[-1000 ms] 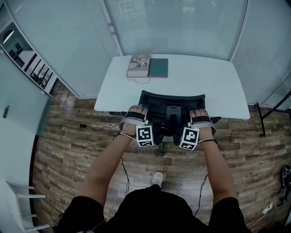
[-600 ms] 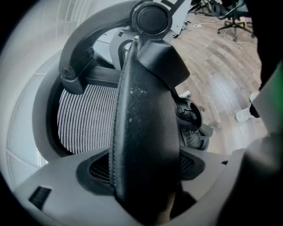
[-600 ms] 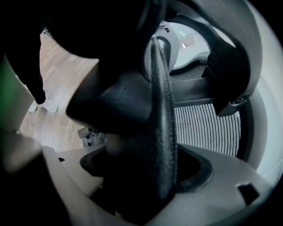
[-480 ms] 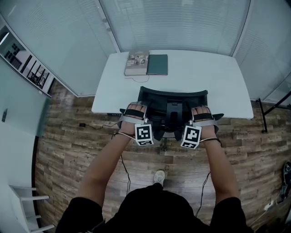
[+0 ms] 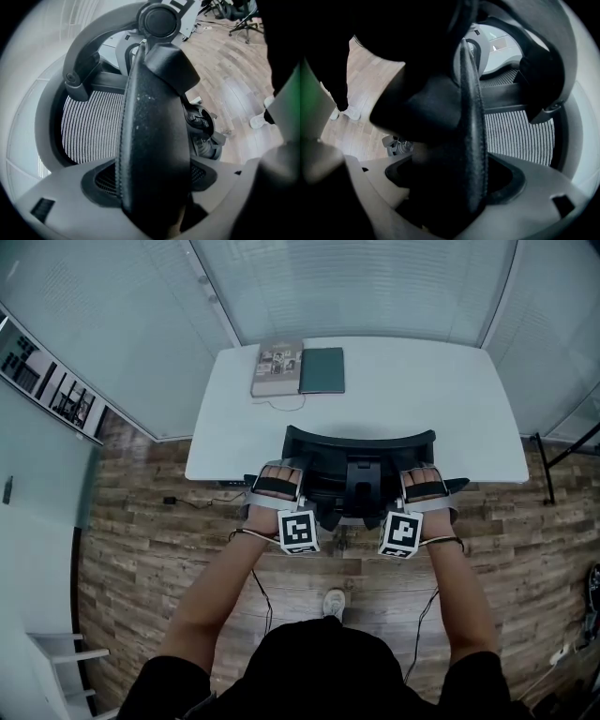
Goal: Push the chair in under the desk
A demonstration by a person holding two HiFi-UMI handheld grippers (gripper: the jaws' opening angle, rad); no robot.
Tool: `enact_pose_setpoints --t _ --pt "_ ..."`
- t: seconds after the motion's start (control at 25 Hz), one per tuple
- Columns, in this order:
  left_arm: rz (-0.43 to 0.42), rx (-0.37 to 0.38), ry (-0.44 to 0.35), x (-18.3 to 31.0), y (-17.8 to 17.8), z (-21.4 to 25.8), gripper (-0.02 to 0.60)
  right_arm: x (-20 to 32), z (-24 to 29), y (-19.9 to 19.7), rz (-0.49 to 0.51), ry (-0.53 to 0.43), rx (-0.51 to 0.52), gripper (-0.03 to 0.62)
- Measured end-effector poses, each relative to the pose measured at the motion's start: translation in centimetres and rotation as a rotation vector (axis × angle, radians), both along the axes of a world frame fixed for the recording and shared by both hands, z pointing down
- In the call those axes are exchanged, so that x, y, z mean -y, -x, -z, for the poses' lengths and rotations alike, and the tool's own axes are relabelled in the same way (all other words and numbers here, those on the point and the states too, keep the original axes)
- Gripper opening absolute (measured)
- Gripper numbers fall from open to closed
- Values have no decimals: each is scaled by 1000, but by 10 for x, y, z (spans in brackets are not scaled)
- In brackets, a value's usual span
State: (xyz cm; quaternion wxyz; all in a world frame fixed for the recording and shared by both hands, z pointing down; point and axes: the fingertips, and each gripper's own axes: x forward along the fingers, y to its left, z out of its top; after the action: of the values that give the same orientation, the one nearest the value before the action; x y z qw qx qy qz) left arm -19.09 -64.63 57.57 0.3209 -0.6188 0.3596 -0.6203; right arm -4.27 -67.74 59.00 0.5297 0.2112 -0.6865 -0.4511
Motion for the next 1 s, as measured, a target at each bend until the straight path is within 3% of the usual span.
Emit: enact_pose_setpoints --t 0.68,1.0 --pt "-8 4 -29 3 -1 -2 394 0 -10 0 3 29 12 403" --pt "27 -33 10 4 1 -4 396 4 -12 0 8 49 16 404"
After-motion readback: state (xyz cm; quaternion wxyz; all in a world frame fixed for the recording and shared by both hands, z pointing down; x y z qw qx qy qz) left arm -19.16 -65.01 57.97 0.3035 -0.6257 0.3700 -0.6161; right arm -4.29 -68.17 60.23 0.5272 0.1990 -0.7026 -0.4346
